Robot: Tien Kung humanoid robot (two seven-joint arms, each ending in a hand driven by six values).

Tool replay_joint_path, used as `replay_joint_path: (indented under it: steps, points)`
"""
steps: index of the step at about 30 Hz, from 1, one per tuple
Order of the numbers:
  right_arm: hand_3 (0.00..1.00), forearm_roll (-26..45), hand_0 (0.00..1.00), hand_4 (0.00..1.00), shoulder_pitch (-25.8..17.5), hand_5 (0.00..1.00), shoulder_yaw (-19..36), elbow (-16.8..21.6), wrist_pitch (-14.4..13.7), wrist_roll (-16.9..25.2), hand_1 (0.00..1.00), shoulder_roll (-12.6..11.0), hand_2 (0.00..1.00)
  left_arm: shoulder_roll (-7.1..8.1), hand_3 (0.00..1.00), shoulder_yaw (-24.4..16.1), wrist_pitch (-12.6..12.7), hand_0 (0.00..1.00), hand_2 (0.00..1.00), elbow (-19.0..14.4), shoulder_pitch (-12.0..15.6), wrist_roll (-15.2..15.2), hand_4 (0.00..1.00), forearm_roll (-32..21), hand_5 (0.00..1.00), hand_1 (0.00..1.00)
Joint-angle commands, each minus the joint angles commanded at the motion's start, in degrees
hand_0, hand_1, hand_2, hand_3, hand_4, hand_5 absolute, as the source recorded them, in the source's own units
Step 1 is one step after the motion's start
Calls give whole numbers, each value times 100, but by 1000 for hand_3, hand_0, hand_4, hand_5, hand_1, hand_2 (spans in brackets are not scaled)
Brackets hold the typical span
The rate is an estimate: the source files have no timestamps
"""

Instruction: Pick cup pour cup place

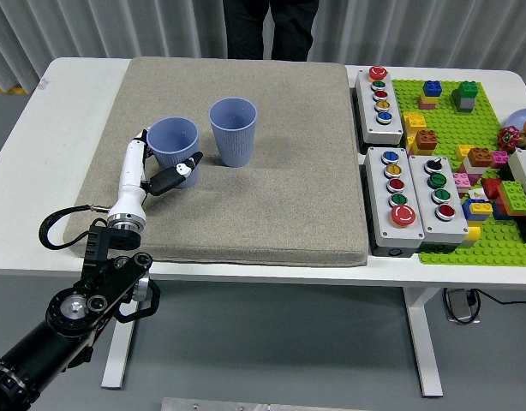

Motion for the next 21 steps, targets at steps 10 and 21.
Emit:
replay_joint_path:
  steps: [10,21]
  points:
    - [557,-21,669,2,-25,194,-3,3,1,-10,611,2,558,3,587,-11,79,579,589,-80,63,-30,831,75,278,549]
    - [557,-2,669,2,-60,191,-21,6,-4,-2,611,-2,558,184,577,1,56,570,582,-483,-39,172,820,653,284,537]
